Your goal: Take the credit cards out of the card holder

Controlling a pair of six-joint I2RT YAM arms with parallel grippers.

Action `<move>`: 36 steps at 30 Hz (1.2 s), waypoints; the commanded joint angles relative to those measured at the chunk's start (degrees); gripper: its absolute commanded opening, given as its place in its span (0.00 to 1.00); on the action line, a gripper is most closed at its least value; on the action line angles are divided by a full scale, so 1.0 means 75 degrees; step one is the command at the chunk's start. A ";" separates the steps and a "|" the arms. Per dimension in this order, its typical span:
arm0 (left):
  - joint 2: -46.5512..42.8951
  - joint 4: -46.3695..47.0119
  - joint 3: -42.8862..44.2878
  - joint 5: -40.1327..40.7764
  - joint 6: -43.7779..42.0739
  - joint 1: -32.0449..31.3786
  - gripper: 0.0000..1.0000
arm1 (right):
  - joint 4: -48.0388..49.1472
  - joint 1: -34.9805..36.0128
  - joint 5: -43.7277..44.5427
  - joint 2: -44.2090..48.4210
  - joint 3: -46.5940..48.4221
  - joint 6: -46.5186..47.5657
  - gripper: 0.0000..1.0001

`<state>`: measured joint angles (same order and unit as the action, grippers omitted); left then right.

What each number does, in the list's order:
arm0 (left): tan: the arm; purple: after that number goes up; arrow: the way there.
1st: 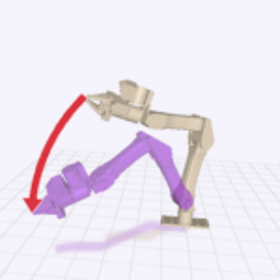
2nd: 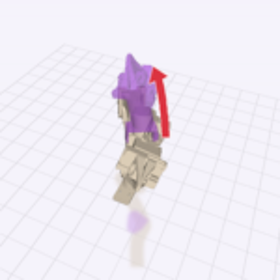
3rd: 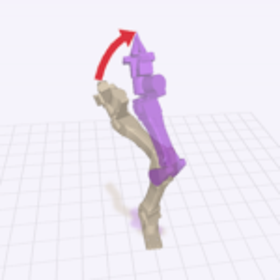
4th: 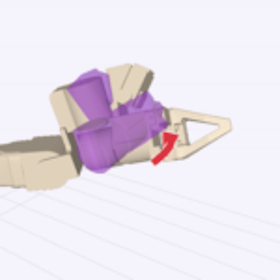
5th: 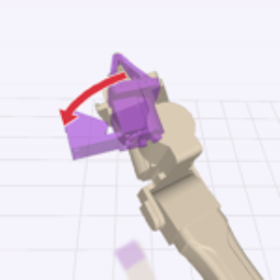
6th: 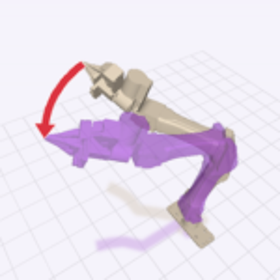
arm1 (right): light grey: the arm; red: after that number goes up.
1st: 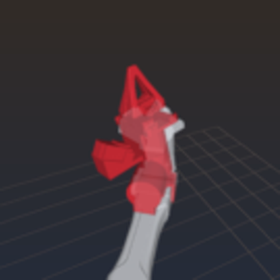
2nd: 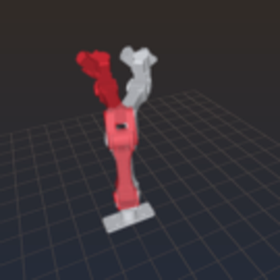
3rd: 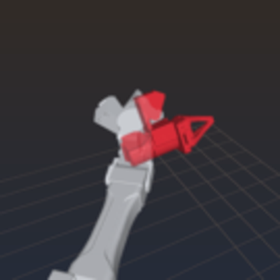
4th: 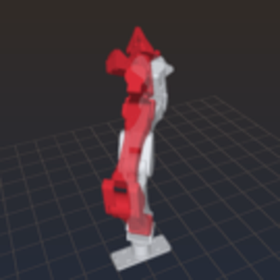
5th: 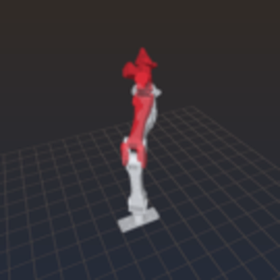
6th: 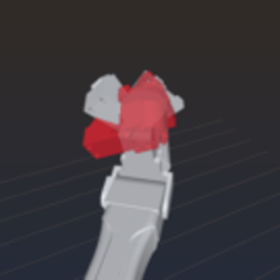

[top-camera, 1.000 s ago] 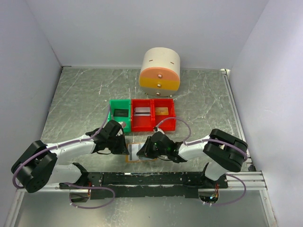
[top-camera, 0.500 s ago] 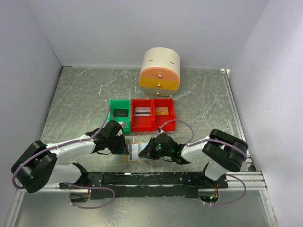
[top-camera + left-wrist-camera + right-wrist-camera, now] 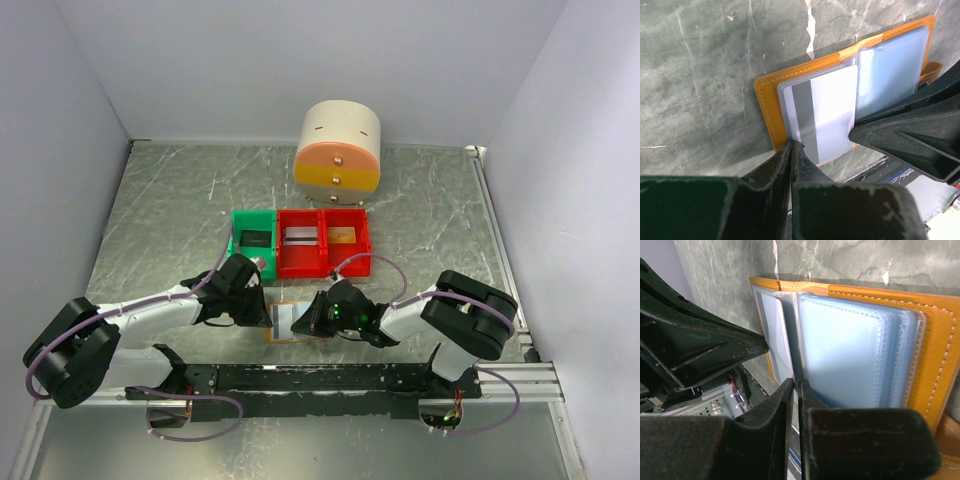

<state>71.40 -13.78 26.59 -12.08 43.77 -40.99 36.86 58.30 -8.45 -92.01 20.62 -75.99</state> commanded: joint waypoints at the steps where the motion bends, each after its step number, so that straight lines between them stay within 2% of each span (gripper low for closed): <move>1: -0.0004 -0.0647 -0.0030 0.0566 -0.0161 -0.0047 0.13 | -0.0026 -0.0040 0.0030 -0.0035 0.0015 0.0064 0.06; 5: -0.0014 -0.0682 0.0014 0.0590 -0.0192 -0.0049 0.13 | -0.0189 -0.0092 0.0177 0.0245 -0.0134 0.0071 0.00; 16: -0.0036 -0.0735 0.0087 0.0613 -0.0234 -0.0051 0.13 | -0.0249 -0.0194 0.0106 0.0459 -0.0355 0.0097 0.00; 22: -0.0094 -0.0770 0.0058 0.0575 -0.0246 -0.0044 0.13 | -0.0412 -0.0201 0.0010 0.0131 0.0043 0.0297 0.15; 27: -0.0139 -0.0843 0.0085 0.0580 -0.0264 -0.0052 0.13 | -0.0458 -0.0195 0.0020 -0.0040 0.0133 0.0409 0.19; 32: -0.0416 -0.0919 0.0070 0.0939 -0.0118 -0.0046 0.13 | -0.0384 -0.0194 -0.0116 -0.0181 0.0126 0.0382 0.07; 36: -0.0781 -0.0842 0.0026 0.0819 -0.0196 -0.0052 0.16 | -0.0305 -0.0196 -0.0027 -0.0085 0.0012 0.0346 0.00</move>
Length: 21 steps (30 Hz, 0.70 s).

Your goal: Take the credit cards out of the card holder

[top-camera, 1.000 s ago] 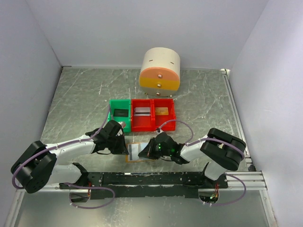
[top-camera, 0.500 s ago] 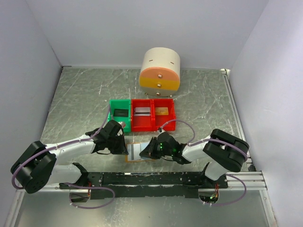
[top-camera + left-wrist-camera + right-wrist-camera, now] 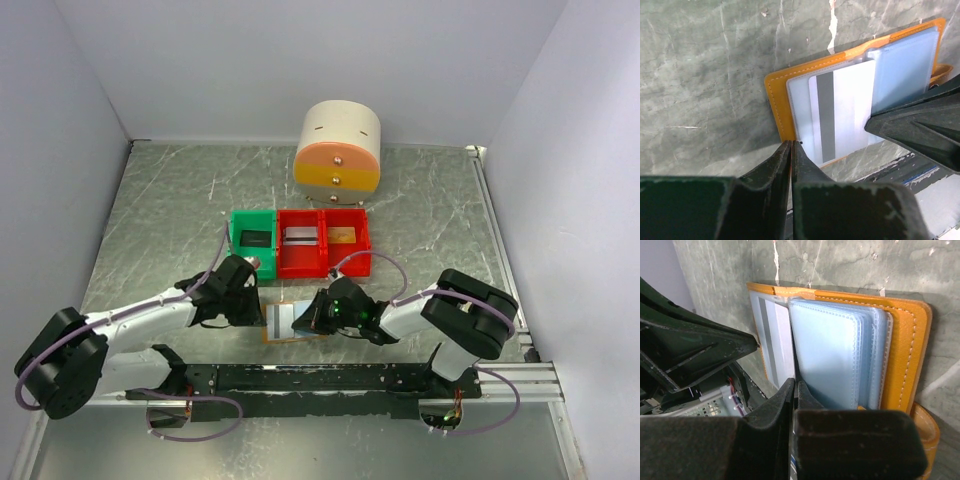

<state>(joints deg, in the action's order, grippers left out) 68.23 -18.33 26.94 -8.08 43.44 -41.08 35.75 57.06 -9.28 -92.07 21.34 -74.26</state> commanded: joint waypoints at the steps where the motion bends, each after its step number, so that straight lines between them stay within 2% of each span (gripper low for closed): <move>1: -0.0465 -0.0275 -0.0025 0.0301 -0.0149 -0.0033 0.18 | -0.0090 -0.0029 0.0088 -0.0059 -0.0132 0.0095 0.00; 6: -0.0850 -0.0646 0.0208 0.0558 0.0034 -0.0037 0.26 | -0.0261 -0.0027 0.0106 0.0019 -0.0125 0.0135 0.00; 10: -0.1060 -0.0460 0.0396 0.0181 0.0190 -0.0040 0.39 | -0.0174 -0.0034 0.0176 0.0146 -0.0251 0.0034 0.00; 13: -0.1089 -0.0016 0.0389 -0.0386 0.0196 -0.0041 0.45 | -0.0130 -0.0032 0.0278 0.0265 -0.0396 -0.0023 0.00; 17: -0.0717 0.0639 0.0326 -0.1084 0.0208 -0.0088 0.46 | -0.0041 -0.0029 0.0277 0.0315 -0.0489 -0.0054 0.00; 21: -0.0109 0.0862 0.0401 -0.1219 0.0228 -0.0333 0.41 | 0.0176 -0.0026 0.0234 0.0354 -0.0559 -0.0122 0.00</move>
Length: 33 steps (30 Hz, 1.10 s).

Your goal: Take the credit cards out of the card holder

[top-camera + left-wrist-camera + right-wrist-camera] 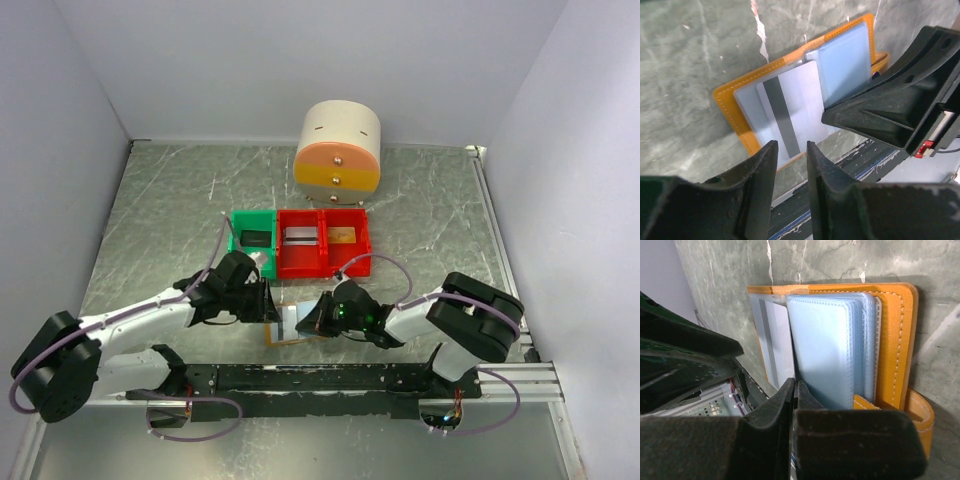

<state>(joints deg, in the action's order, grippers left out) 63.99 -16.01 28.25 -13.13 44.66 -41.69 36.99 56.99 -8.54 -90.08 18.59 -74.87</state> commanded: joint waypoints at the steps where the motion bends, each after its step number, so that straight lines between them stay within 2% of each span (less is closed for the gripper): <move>1: 0.0600 0.0544 0.0255 -0.0494 0.0084 -0.0354 0.39 | 0.0008 -0.0023 0.0138 0.0136 -0.0206 -0.0031 0.00; 4: 0.0963 0.0269 0.0342 0.0028 0.0263 -0.0624 0.31 | -0.0120 -0.0020 0.0177 0.0350 -0.0180 0.0037 0.00; 10: 0.1255 -0.0045 0.0212 0.0686 0.0376 -0.0711 0.22 | -0.0459 -0.0020 0.0204 0.0727 -0.0080 0.0186 0.00; 12: 0.1286 -0.0131 0.0208 0.0801 0.0337 -0.0731 0.22 | -0.0480 -0.0017 0.0178 0.0816 -0.0057 0.0299 0.00; 16: 0.1311 -0.0194 0.0209 0.0883 0.0227 -0.0763 0.20 | -0.0506 -0.0017 -0.0040 0.0728 0.0181 0.0500 0.09; 21: 0.1317 -0.0275 0.0233 0.0930 0.0170 -0.0824 0.19 | -0.0478 -0.0026 -0.0185 0.0381 0.0474 0.0704 0.15; 33: 0.1395 -0.0380 0.0234 0.0997 0.0114 -0.0910 0.17 | 0.0176 -0.0520 -0.1031 0.0029 0.0497 0.0985 0.17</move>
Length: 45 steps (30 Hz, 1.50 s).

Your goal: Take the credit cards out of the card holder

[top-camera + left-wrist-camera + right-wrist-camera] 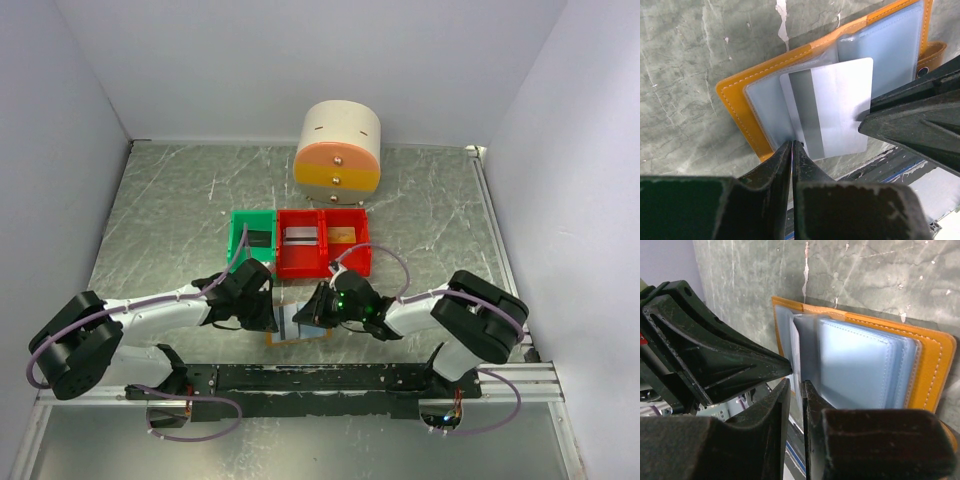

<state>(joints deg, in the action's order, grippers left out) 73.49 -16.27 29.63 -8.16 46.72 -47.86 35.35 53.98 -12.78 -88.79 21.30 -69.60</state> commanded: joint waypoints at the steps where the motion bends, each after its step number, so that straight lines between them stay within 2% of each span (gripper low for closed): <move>1: 0.0116 -0.0323 0.0036 0.0326 -0.0153 -0.0091 0.17 | 0.0376 -0.0119 -0.0611 -0.0213 0.0226 0.0439 0.17; 5: 0.0156 -0.0289 0.0034 0.0313 -0.0141 -0.0100 0.17 | 0.0240 -0.0042 -0.0960 -0.0591 0.0552 0.0603 0.16; 8: 0.0194 -0.0310 0.0072 0.0329 -0.0141 -0.0104 0.16 | 0.0264 -0.0051 -0.0847 -0.0741 0.0484 0.0502 0.11; 10: 0.0186 -0.0337 0.0081 0.0342 -0.0153 -0.0120 0.16 | 0.0434 -0.0044 -0.0833 -0.0742 0.0409 0.0425 0.04; 14: 0.0191 -0.0386 0.0091 0.0360 -0.0181 -0.0118 0.16 | 0.0116 -0.0049 -0.0582 -0.0458 0.0313 0.0439 0.00; 19: 0.0184 -0.0523 0.0172 0.0396 -0.0249 -0.0113 0.17 | -0.0962 -0.0063 -0.0079 0.0252 0.0239 0.0753 0.00; 22: 0.0211 -0.0600 0.0431 0.0215 -0.0253 -0.0116 0.19 | -0.0861 -0.0083 -0.0193 0.0316 0.0076 0.0682 0.00; 28: 0.0081 -0.0484 0.1008 -0.0110 -0.0479 -0.0127 0.30 | -0.0561 -0.0082 -0.0328 0.0106 -0.0113 0.0467 0.00; 32: 0.0206 -0.0207 0.1193 -0.0373 -0.0631 -0.0171 0.34 | -0.0313 -0.0081 -0.0278 0.0030 -0.0168 0.0295 0.02; 35: 0.0563 -0.0175 0.1190 -0.0383 -0.0625 -0.0256 0.33 | -0.0309 -0.0073 -0.0153 0.0063 -0.0193 0.0195 0.06; 42: 0.1271 -0.0093 0.0849 -0.0058 -0.0316 -0.0571 0.24 | 0.0232 -0.0052 -0.0159 0.0275 -0.0463 -0.0027 0.16; 45: 0.1377 -0.0171 0.0831 0.0151 -0.0210 -0.0703 0.22 | 0.0222 -0.0007 -0.0309 0.0152 -0.0347 0.0064 0.16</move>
<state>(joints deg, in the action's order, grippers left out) 82.04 -17.37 37.01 -9.19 44.18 -51.51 34.98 53.43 -14.52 -87.57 18.46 -69.25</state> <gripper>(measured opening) 0.231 0.162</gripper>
